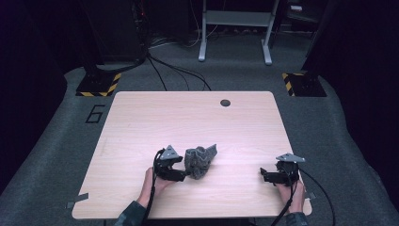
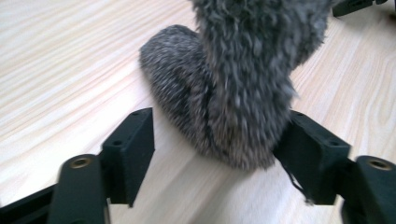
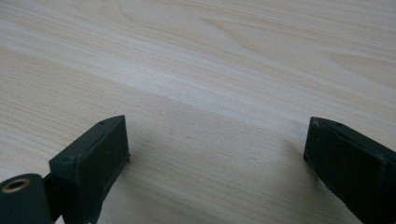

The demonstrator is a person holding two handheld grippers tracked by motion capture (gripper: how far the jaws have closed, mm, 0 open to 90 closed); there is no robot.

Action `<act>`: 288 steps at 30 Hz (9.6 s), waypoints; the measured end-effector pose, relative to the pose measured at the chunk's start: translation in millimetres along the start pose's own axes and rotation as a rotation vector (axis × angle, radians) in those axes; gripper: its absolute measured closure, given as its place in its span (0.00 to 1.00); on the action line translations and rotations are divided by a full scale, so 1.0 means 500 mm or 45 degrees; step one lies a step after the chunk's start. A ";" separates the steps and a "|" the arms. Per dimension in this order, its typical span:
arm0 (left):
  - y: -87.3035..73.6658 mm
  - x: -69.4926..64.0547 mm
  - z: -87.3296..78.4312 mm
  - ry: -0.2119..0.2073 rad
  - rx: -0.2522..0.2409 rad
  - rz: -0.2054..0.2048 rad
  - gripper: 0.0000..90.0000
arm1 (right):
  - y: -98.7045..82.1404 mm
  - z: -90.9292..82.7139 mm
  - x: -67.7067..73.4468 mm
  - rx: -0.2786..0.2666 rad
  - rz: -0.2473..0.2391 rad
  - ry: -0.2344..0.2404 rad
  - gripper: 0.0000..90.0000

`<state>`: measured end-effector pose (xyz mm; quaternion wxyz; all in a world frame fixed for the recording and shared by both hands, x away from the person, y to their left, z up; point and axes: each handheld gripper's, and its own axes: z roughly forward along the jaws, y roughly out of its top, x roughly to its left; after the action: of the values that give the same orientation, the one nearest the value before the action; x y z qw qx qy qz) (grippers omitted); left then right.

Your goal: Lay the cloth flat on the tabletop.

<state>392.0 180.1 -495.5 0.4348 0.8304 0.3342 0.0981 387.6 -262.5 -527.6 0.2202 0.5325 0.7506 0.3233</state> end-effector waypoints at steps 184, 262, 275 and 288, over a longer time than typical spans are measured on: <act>0.076 0.141 -0.025 0.251 -0.107 -0.188 0.98 | 0.218 -0.007 0.203 -0.220 -0.170 0.475 0.96; -0.023 0.087 -0.081 0.261 0.007 0.069 0.88 | 0.125 0.008 0.179 -0.221 -0.342 0.358 0.93; -0.039 0.111 -0.171 0.337 -0.120 -0.205 0.23 | 0.113 -0.031 0.142 -0.241 -0.159 0.524 0.15; 0.013 0.114 0.006 0.433 0.151 0.003 0.16 | 0.189 0.119 0.211 0.026 -0.273 0.303 0.03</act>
<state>439.7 211.8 -499.5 0.3224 0.8265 0.4070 0.2178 454.6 -127.1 -499.3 0.1577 0.4094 0.8272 0.3510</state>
